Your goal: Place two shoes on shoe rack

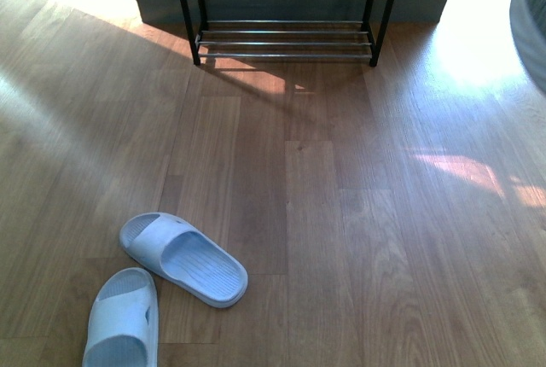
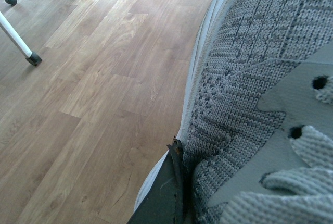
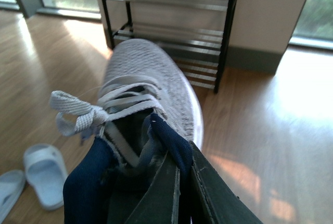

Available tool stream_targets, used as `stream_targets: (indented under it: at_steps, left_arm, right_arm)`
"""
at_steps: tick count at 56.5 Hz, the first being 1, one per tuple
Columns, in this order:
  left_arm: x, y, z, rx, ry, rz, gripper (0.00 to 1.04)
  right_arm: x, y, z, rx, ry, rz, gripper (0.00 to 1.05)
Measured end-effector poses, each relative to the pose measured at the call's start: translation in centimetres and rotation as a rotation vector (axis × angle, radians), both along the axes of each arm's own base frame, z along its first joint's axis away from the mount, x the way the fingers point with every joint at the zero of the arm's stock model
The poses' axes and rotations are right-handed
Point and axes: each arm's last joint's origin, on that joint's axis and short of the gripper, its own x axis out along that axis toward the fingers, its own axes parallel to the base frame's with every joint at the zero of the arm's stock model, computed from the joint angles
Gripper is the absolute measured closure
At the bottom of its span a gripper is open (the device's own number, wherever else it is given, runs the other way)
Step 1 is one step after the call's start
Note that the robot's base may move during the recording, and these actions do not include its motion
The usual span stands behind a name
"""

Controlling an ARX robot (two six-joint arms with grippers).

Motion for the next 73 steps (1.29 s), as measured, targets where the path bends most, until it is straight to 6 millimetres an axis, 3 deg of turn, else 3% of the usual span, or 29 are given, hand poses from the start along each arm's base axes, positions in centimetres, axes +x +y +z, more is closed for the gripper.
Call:
stream_targets:
  at_steps: [3, 8, 73]
  left_arm:
    - [0.0, 0.0, 0.0, 0.0, 0.0, 0.0, 1.02]
    - [0.0, 0.0, 0.0, 0.0, 0.0, 0.0, 1.02]
    - [0.0, 0.0, 0.0, -0.003, 0.001, -0.008, 1.02]
  right_arm:
    - [-1.6, 0.4, 1.3, 0.005, -0.082, -0.036, 1.03]
    - [-2.3, 0.7, 2.1, 0.017, -0.119, -0.048, 1.03]
    - [-2.4, 0.6, 1.6, 0.068, -0.09, -0.067, 1.03]
